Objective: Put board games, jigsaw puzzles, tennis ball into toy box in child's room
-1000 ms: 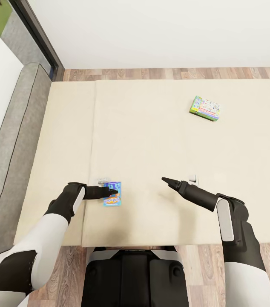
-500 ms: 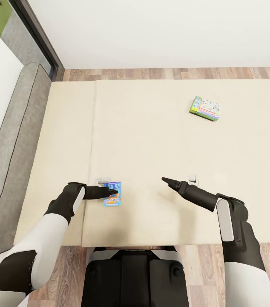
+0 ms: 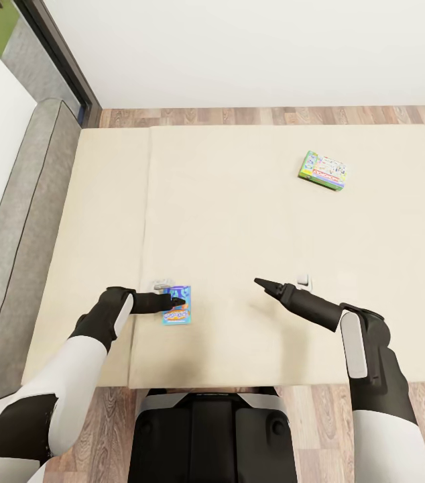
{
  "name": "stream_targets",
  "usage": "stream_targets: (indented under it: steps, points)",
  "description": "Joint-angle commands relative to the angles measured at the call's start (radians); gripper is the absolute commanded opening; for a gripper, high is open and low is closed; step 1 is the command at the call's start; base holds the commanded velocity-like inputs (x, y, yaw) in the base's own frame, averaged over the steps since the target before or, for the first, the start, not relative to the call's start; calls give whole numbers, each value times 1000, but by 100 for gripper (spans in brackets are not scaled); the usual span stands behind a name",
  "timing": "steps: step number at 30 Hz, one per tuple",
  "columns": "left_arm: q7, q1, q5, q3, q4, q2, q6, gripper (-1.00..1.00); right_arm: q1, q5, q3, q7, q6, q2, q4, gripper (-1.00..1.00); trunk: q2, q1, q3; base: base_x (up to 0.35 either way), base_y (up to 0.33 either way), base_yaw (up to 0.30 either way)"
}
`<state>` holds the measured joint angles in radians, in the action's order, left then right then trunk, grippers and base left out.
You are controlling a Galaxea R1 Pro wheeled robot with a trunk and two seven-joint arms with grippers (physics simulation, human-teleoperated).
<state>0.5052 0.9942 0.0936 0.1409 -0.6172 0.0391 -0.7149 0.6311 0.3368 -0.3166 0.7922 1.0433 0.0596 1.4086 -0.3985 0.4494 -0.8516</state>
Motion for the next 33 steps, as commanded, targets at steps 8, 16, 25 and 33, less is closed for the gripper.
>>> stream_targets:
  steps: [8, 16, 25, 33]
  points:
    - [9, 0, 9, 8, -1, 3, -3, 100, 1, -9, -3, 6, 4, 0, 0, 100, -2, 1, -1, 0, 0, 0]
    - [9, 1, 10, 8, -1, 4, 0, 100, 3, -12, -3, 4, 4, 1, 0, 100, -2, 1, -1, 0, -57, 0]
    - [7, 0, 11, 8, -1, 3, 0, 100, 4, -14, 0, 4, 4, 2, -2, 100, -2, 1, -1, 0, -271, 0]
    - [7, 0, 11, 8, -1, 4, 0, 100, 5, -15, 0, 4, 4, 2, -2, 100, -2, 1, -1, 0, -303, 0]
